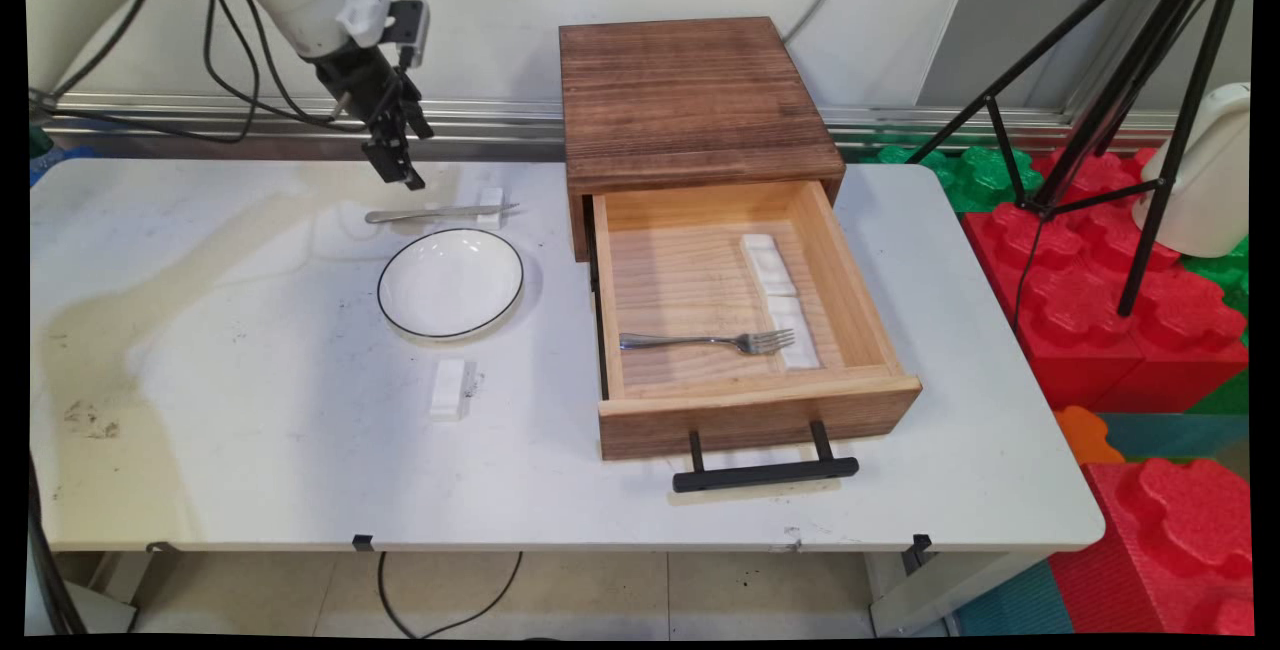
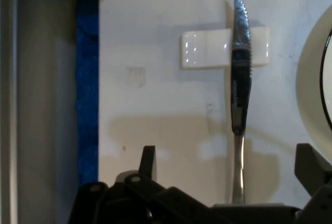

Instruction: Pick up the knife from the left of the white plate, then place the picked object into the drawer

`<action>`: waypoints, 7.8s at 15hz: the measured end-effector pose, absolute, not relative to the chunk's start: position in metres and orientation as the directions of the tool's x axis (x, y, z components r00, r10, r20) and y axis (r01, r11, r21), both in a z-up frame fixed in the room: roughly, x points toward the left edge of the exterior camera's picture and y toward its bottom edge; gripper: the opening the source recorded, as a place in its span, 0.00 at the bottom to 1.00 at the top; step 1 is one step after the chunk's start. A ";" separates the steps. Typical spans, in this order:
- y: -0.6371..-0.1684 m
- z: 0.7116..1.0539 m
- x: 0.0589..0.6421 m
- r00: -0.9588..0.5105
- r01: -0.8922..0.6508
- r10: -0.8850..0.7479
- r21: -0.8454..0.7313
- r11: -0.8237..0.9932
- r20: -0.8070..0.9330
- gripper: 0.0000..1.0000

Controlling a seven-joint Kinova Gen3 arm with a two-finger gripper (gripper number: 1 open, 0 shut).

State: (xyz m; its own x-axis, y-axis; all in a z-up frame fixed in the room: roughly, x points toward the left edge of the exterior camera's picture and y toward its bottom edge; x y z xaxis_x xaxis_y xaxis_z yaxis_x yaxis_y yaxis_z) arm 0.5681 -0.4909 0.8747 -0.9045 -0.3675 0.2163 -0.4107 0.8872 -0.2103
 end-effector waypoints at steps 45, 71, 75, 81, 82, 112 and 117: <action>-0.466 0.935 0.568 -0.841 -0.526 -0.470 -0.199 0.827 0.267 0.00; -0.407 1.055 0.354 -0.773 -0.506 -0.368 -0.151 0.849 0.517 0.00; -0.418 1.044 0.315 -0.763 -0.496 -0.352 -0.143 0.856 0.542 0.00; -0.439 1.014 0.270 -0.759 -0.482 -0.338 -0.131 0.866 0.557 0.00; -0.443 1.007 0.262 -0.759 -0.478 -0.336 -0.128 0.869 0.558 0.00; -0.493 0.850 0.199 -0.790 -0.473 -0.368 -0.107 0.875 0.490 0.00; -0.497 0.836 0.195 -0.792 -0.473 -0.369 -0.106 0.875 0.487 0.00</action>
State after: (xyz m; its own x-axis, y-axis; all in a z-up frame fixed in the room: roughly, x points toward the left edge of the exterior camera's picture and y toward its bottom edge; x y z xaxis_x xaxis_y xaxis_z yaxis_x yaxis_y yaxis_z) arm 0.1950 -0.4972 0.8359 -0.7916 -0.3689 0.4870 -0.4730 0.8747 -0.1062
